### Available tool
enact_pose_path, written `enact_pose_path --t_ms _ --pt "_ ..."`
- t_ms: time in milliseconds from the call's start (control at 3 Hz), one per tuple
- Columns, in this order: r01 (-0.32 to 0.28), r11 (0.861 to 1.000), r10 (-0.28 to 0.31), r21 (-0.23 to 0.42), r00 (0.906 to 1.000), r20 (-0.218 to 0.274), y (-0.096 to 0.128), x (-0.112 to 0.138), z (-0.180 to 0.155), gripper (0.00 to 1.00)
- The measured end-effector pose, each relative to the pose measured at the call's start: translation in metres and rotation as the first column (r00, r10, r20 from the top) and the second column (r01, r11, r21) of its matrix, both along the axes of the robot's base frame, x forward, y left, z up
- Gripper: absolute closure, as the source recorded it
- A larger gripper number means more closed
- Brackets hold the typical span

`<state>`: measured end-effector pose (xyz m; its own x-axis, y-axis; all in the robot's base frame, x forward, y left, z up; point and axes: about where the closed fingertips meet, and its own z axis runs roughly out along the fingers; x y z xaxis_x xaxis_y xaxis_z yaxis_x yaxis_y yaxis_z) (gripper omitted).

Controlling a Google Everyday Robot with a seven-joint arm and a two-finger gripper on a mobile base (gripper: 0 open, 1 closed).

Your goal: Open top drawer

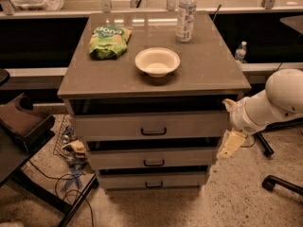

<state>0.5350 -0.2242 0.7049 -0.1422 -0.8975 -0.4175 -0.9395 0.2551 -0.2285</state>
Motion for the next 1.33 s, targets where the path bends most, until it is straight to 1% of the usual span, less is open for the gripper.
enact_pose_path --t_ms 333,667,1000,1333 --pt "0.0 1.0 0.0 0.0 1.0 0.0 0.0 0.0 0.0 0.0" --pt "-0.035 0.999 0.035 0.001 0.9994 -0.004 0.017 0.011 -0.011 0.0" --pt "-0.069 0.998 0.069 0.008 0.9975 -0.017 0.038 0.028 -0.031 0.0" --pt "-0.083 0.997 0.083 0.009 0.9962 -0.025 0.048 0.036 -0.041 0.0"
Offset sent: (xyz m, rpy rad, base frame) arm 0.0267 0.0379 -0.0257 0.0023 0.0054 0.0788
